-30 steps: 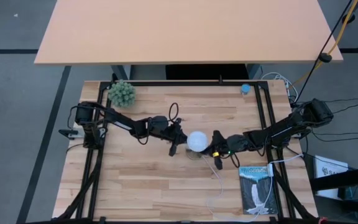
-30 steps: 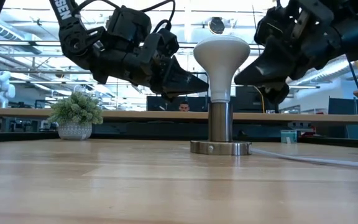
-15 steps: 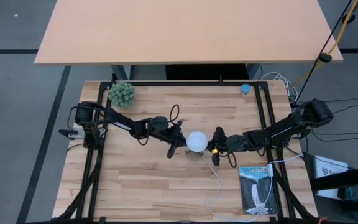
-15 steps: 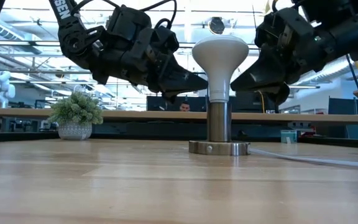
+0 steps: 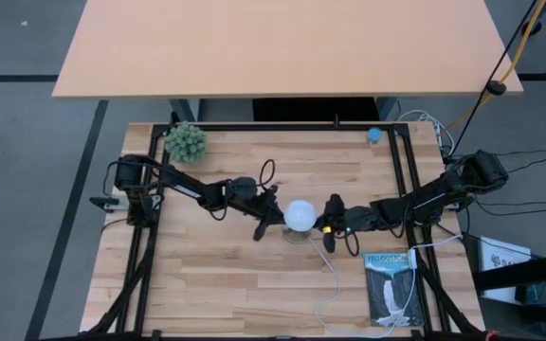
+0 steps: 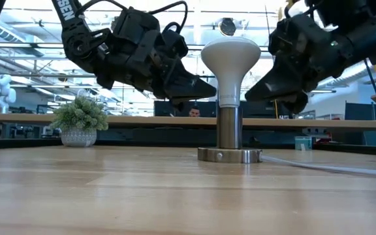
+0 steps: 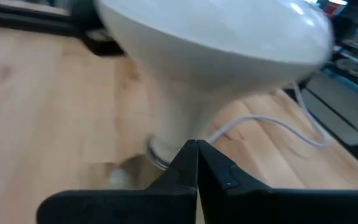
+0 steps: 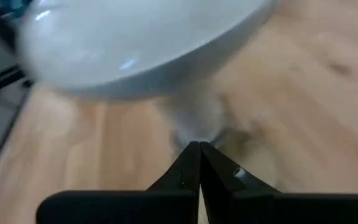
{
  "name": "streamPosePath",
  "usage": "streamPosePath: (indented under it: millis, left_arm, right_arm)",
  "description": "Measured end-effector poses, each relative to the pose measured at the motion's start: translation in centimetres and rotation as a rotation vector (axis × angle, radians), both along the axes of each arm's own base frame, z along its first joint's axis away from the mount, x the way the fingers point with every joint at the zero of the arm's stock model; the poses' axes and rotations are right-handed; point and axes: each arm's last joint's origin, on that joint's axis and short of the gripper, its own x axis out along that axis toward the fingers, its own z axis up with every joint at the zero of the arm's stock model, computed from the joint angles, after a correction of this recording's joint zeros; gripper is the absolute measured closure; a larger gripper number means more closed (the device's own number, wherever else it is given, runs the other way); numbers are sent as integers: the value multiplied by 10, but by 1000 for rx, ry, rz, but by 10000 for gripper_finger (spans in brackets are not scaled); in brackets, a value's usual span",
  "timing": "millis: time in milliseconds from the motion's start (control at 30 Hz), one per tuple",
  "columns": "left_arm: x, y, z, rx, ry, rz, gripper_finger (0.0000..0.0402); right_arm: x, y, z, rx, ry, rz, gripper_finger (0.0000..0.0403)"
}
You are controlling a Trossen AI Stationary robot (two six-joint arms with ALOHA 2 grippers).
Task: Screw lightbulb
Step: Insert the light bulb into the lamp
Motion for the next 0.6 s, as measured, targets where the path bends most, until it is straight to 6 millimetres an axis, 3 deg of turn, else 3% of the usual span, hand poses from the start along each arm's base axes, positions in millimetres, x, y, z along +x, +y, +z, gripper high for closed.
streamPosePath:
  millis: [167,600]
  left_arm:
    - [0,-1,1,-9,-16,-39,402]
    - [1,11,4,28,-44,105,402]
  right_arm:
    - [2,-1,5,-40,-58,-40,403]
    - [4,2,7,15,-80,41,403]
